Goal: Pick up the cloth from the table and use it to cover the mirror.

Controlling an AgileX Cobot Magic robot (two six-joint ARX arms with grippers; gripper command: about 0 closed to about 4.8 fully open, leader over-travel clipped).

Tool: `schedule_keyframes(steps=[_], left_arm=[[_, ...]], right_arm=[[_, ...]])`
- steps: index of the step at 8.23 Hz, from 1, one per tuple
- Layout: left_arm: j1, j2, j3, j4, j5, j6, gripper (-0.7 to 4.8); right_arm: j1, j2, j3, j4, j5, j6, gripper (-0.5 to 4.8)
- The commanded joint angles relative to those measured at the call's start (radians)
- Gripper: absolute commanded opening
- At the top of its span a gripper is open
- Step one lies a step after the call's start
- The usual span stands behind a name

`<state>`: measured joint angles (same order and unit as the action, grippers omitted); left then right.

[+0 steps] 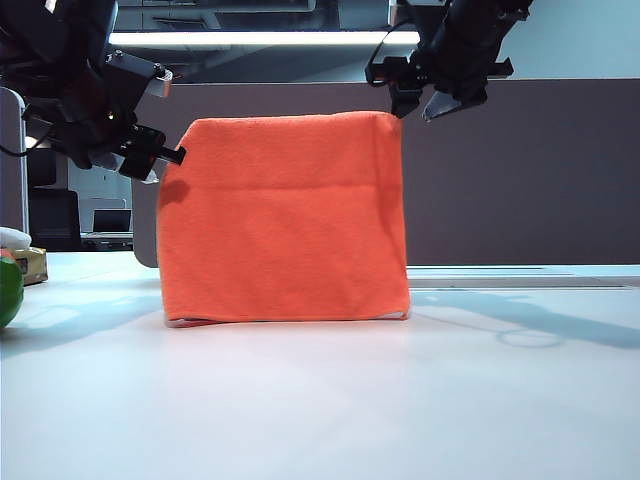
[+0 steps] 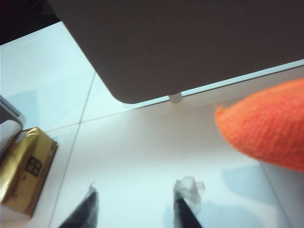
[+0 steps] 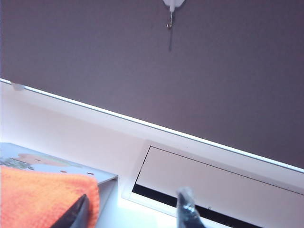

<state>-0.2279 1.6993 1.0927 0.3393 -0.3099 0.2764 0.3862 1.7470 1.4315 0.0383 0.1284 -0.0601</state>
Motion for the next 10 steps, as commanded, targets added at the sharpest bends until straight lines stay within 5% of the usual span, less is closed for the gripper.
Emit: schedule_keyframes(steps=[1, 2, 10], left_arm=[[0.002, -0.028, 0.004, 0.007, -0.069, 0.0, 1.71], [0.013, -0.056, 0.005, 0.01, -0.045, -0.008, 0.78], [0.013, -0.131, 0.005, 0.014, 0.09, -0.075, 0.76]], right_arm=[[0.001, -0.025, 0.005, 0.01, 0.002, 0.0, 2.34], [0.0, -0.029, 0.004, 0.01, 0.002, 0.0, 2.34], [-0.002, 0.137, 0.005, 0.088, 0.035, -0.001, 2.31]])
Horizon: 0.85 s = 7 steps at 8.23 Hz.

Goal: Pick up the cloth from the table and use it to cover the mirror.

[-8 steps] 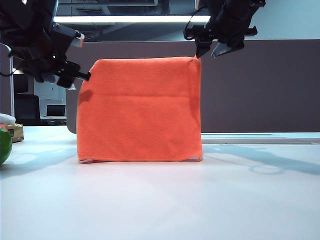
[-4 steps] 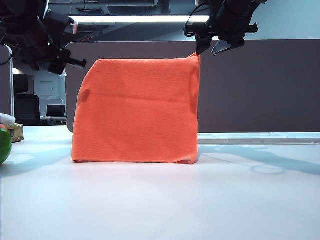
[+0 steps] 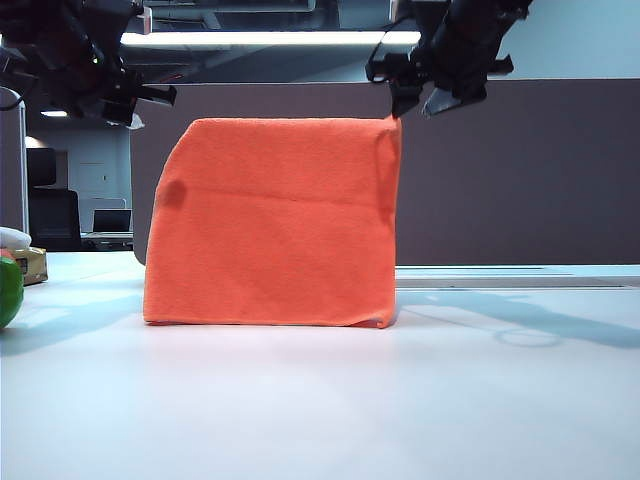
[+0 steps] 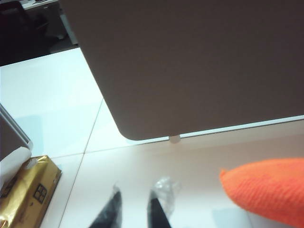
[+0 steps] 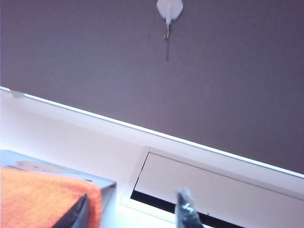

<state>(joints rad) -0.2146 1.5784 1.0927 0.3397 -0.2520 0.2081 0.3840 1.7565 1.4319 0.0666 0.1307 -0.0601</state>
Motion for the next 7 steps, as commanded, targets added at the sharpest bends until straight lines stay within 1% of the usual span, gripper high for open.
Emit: schedule_keyframes(steps=[1, 2, 3, 4, 6, 7], left_arm=[[-0.001, -0.01, 0.005, 0.013, 0.032, -0.006, 0.76], [-0.001, -0.01, 0.005, 0.014, 0.032, -0.006, 0.76], [-0.001, -0.01, 0.005, 0.014, 0.032, -0.006, 0.76], [-0.001, -0.013, 0.005, 0.017, 0.029, -0.006, 0.76], [-0.001, -0.014, 0.005, 0.028, 0.028, -0.007, 0.75], [0.0, -0.039, 0.004, 0.055, 0.029, -0.033, 0.33]], right_arm=[[0.0, 0.137, 0.004, 0.061, 0.032, 0.0, 2.31], [-0.004, 0.171, 0.004, 0.061, 0.067, -0.001, 2.32], [-0.006, 0.175, 0.004, 0.06, 0.078, -0.001, 2.32], [-0.043, 0.191, 0.004, 0.028, 0.105, 0.001, 2.32], [-0.071, 0.192, 0.004, 0.003, 0.12, 0.013, 2.31], [-0.136, 0.178, 0.004, -0.015, 0.216, 0.016, 1.62]])
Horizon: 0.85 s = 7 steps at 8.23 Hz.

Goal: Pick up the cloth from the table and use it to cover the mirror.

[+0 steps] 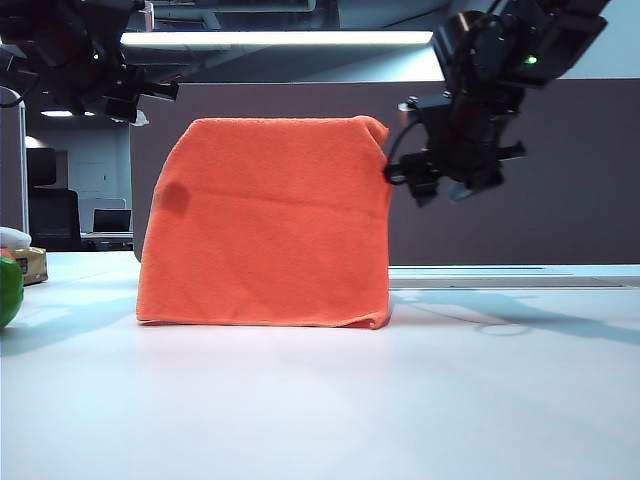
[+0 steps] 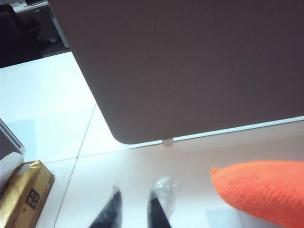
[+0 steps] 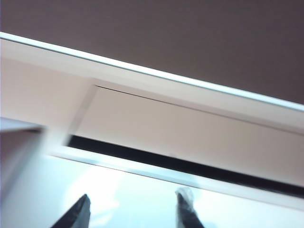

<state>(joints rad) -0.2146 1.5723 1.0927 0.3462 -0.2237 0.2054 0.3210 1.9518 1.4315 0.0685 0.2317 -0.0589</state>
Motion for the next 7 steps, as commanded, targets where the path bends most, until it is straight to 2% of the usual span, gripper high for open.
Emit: schedule_keyframes(steps=[1, 2, 3, 5, 7], left_arm=[[0.0, -0.051, 0.004, 0.064, 0.003, -0.03, -0.06], [0.001, -0.066, 0.004, 0.068, 0.007, -0.03, -0.06], [0.031, -0.104, 0.004, 0.052, 0.06, -0.051, -0.06], [0.047, -0.142, 0.004, 0.006, 0.099, -0.09, -0.06], [0.073, -0.179, 0.003, -0.053, 0.136, -0.094, -0.06]], right_arm=[[-0.078, -0.035, 0.005, -0.021, 0.115, 0.018, 0.92], [-0.082, -0.055, 0.005, -0.027, 0.115, 0.018, 0.36], [-0.086, -0.103, 0.005, -0.028, 0.113, 0.018, -0.06], [-0.086, -0.151, 0.005, -0.045, 0.105, 0.018, -0.06], [-0.085, -0.222, 0.004, -0.08, 0.065, 0.016, -0.05]])
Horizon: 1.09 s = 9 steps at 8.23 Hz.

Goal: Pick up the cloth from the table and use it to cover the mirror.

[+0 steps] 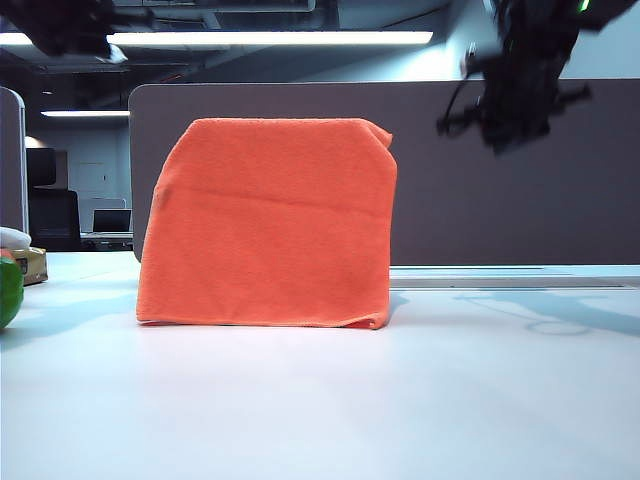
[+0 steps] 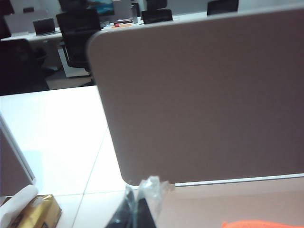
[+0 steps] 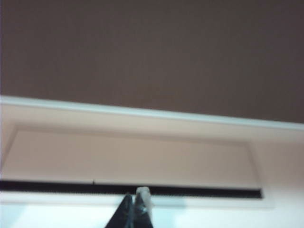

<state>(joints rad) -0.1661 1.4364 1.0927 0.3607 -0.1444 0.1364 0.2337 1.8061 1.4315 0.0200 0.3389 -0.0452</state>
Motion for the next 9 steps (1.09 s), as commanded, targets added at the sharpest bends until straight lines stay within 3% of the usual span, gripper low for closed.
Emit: schedule_keyframes(steps=[1, 4, 6, 7, 8, 9], left_arm=[[0.039, -0.107, 0.003, -0.201, 0.154, -0.031, -0.06], [0.039, -0.151, -0.011, -0.259, 0.203, -0.05, -0.06], [0.038, -0.237, -0.086, -0.256, 0.22, -0.109, -0.06], [0.037, -0.445, -0.271, -0.262, 0.251, -0.14, -0.06], [0.037, -0.605, -0.393, -0.271, 0.263, -0.163, -0.06], [0.037, -0.76, -0.491, -0.282, 0.263, -0.175, -0.06]], right_arm=[[0.003, -0.191, 0.004, -0.071, -0.168, 0.019, -0.06], [0.003, -0.257, 0.002, -0.119, -0.213, 0.019, -0.06], [0.003, -0.376, -0.063, -0.135, -0.251, 0.024, -0.06], [0.003, -0.662, -0.363, -0.039, -0.294, 0.06, -0.06], [0.006, -0.842, -0.562, 0.018, -0.346, 0.089, -0.06], [0.041, -1.022, -0.736, 0.103, -0.335, 0.091, -0.06]])
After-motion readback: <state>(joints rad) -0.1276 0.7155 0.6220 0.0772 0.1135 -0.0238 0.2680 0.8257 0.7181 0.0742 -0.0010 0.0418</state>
